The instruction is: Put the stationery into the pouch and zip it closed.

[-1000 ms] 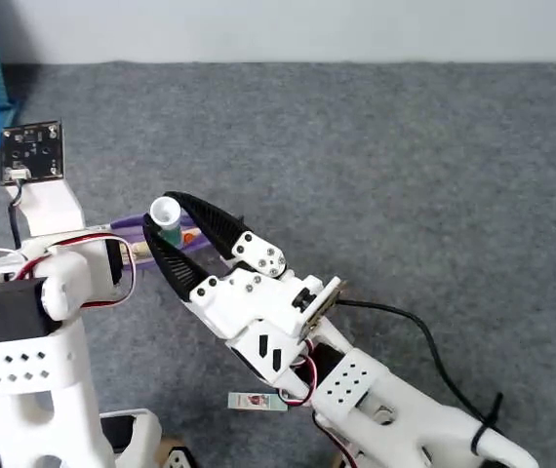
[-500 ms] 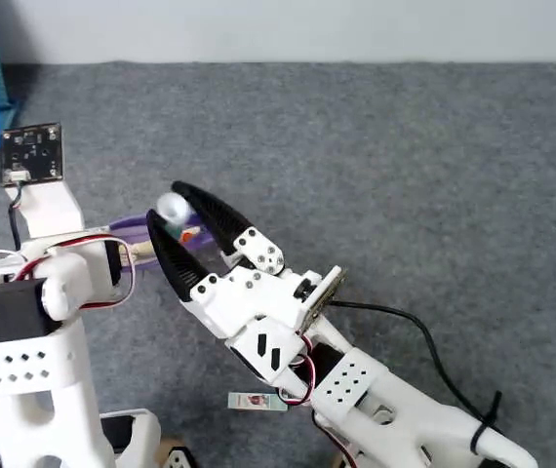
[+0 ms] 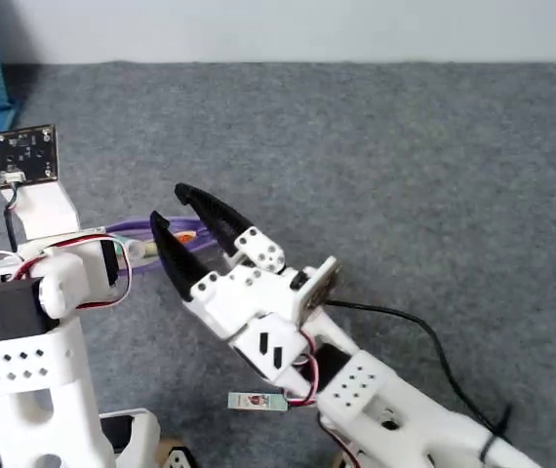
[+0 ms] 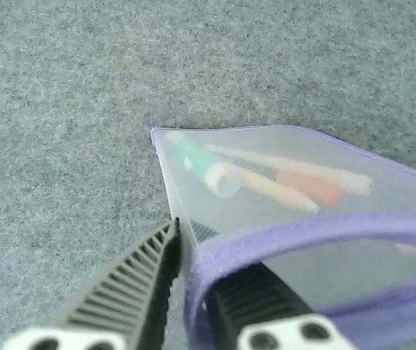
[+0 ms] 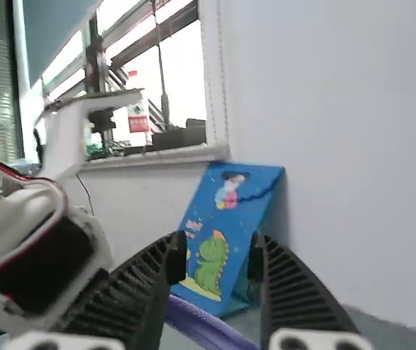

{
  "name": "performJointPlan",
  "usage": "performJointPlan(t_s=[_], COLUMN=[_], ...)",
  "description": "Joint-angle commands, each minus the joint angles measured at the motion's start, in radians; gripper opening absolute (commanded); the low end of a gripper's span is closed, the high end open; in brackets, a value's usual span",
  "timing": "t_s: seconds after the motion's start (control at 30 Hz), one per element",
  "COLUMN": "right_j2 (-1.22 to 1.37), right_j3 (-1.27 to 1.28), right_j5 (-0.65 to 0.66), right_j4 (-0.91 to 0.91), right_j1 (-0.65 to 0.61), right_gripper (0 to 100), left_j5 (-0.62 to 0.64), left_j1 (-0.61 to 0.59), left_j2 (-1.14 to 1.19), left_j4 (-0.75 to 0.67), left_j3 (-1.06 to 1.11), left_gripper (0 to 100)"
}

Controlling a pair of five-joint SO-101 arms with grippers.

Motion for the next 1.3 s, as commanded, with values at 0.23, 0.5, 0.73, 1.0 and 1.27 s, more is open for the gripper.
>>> performJointPlan(t_s=[0.23, 0.5, 0.73, 1.0, 1.27], right_j2=[-0.524, -0.475, -0.237, -0.150, -0.145], right_j3=[-0.195, -0.203, -0.203, -0.196, -0.074], right_j5=[-0.241, -0.124, -0.026, 0.000, 0.044], right_j4=[1.230, 1.635, 1.828, 1.836, 1.679], right_j1=[0.246, 0.237, 0.071, -0.259, -0.354], right_gripper=[13.3, 13.2, 13.6, 13.7, 13.7], left_j5=[0.009, 0.009, 0.008, 0.008, 0.005], left_j1=[-0.006, -0.008, -0.008, -0.032, -0.074], left_j2=[0.002, 0.002, 0.002, 0.002, 0.002], left_j4=[-0.020, -0.020, -0.020, -0.021, -0.020], left_j3=[-0.012, -0.012, -0.012, -0.012, -0.012], left_gripper=[1, 1, 1, 1, 1])
